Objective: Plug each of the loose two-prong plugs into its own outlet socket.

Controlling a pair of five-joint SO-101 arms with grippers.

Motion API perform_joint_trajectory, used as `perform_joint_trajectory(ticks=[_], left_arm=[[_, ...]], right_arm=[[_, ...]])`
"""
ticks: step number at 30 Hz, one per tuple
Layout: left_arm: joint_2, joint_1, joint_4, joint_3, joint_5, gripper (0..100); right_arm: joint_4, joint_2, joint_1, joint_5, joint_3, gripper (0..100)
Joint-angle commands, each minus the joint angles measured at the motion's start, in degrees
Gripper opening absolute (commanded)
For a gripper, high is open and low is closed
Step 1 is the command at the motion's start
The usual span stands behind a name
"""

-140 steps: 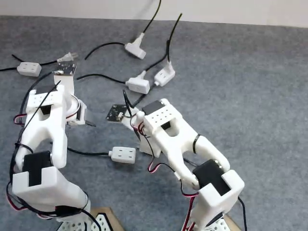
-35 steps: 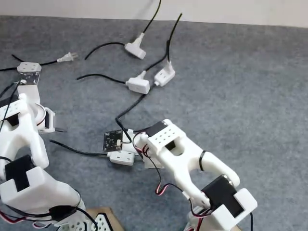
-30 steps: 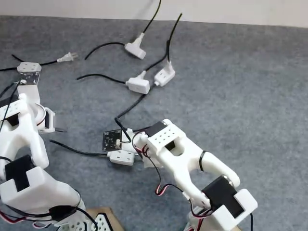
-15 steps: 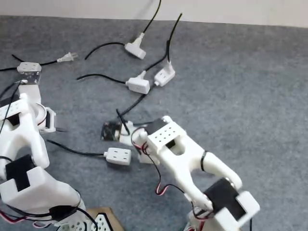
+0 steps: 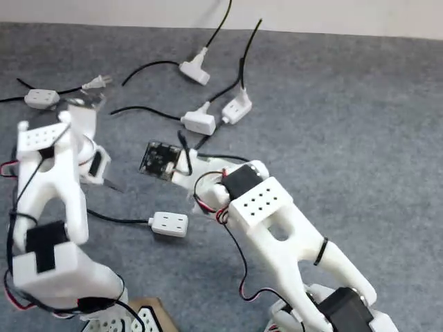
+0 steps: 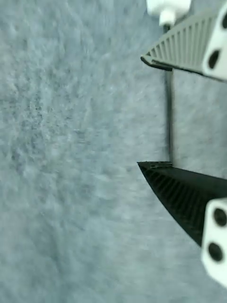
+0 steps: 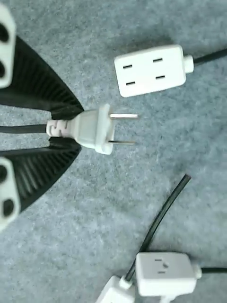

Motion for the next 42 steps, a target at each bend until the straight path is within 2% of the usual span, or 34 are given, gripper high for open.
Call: perform_joint_trajectory(ticks=[1,6,11,17,24,29,34,42], left_arm=[[-14.4,0.9,-1.2,1.1,3.4,32],[-44.0,2.3,-16.6,24.8,4.7,32],[-64.7,8.4,-27.1,46.5,5.4,32],[-81.9,11.2,-31.5,60.5,9.8,32],[-106.8,11.2,-31.1,74.9,9.5,32],[-106.4,13.1,-31.8,80.4,8.4,32],[-106.3,13.7,-34.5,80.5,8.4,32],[-106.3,13.7,-34.5,79.1,8.4,32]], right_arm=[[-5.0,-2.2,3.0,-5.6,-2.2,0.7],[-16.6,-2.2,3.4,-9.3,6.4,0.7],[-14.1,-2.0,2.2,-12.7,5.5,0.7],[-5.6,3.1,0.5,-13.3,-1.5,0.7],[-5.2,8.6,0.0,-16.4,-3.9,0.7],[-0.7,8.6,-3.2,-18.7,-6.7,0.7],[3.0,8.6,-7.5,-19.3,-9.2,0.7],[3.3,8.7,-9.3,-21.5,-8.9,0.7]])
